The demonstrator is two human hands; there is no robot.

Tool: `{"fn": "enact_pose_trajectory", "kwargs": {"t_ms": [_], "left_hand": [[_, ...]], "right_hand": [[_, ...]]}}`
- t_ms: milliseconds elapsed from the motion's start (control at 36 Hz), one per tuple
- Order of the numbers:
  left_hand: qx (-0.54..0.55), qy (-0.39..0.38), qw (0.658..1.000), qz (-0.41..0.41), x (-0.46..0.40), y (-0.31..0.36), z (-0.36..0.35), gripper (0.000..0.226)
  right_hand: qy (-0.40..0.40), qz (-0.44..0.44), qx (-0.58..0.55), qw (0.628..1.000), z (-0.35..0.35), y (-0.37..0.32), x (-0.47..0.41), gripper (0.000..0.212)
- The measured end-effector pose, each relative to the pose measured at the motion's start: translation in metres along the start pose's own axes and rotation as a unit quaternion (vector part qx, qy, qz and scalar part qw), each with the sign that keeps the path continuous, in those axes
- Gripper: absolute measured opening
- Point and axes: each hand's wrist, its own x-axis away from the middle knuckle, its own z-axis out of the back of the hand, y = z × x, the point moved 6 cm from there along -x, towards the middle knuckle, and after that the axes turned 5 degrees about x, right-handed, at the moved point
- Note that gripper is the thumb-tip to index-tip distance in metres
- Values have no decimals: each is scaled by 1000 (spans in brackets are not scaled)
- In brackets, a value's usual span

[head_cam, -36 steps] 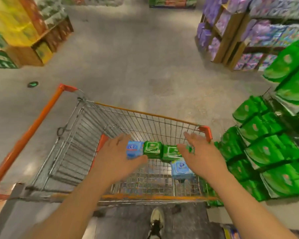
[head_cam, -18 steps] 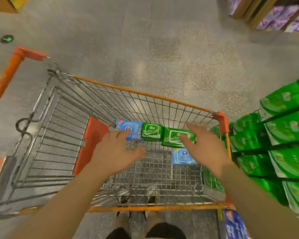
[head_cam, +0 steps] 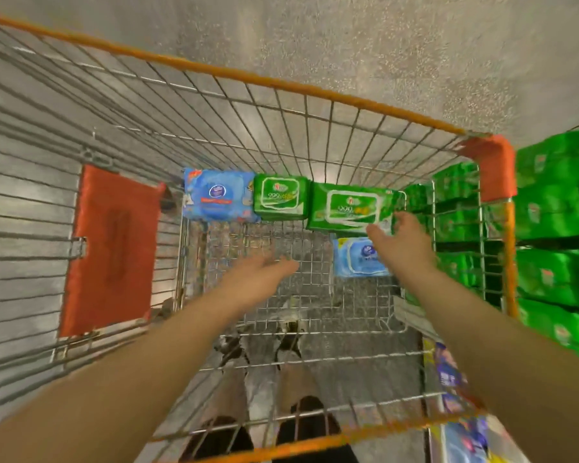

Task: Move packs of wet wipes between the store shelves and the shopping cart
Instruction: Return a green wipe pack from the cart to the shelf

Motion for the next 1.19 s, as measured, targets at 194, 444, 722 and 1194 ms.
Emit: {"fn": "enact_pose_trajectory", "kwargs": {"t_ms": [194,444,722,1194], "left_hand": [[112,-28,992,56,-57,7,-39,76],[324,-26,942,79,-116,36,-63,55],[361,7,929,83,-141,44,-75,53],[466,71,880,55,-81,61,-82,52]], "right_hand": [[-17,-75,-68,995,-39,11,-65,101],[-27,-117,-29,992,-57,21,-112,126],[-108,-141,-138,974,-53,23,-114,131],[-46,-28,-140,989,19,6,-45,104]]}}
